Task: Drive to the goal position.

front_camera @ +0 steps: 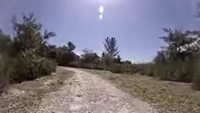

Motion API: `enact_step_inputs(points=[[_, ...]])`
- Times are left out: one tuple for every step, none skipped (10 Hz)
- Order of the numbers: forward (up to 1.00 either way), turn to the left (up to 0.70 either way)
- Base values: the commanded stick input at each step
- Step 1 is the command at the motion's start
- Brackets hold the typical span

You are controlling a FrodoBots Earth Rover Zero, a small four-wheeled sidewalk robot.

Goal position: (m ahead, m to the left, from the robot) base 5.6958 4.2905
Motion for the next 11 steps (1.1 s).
enact_step_inputs(points=[[0.7, 0.0], [0.7, 0.0], [0.7, 0.0], [0.7, 0.0], [0.7, 0.0], [0.7, 0.0], [0.7, 0.0], [0.7, 0.0], [0.7, 0.0], [0.7, 0.0], [0.7, 0.0]])
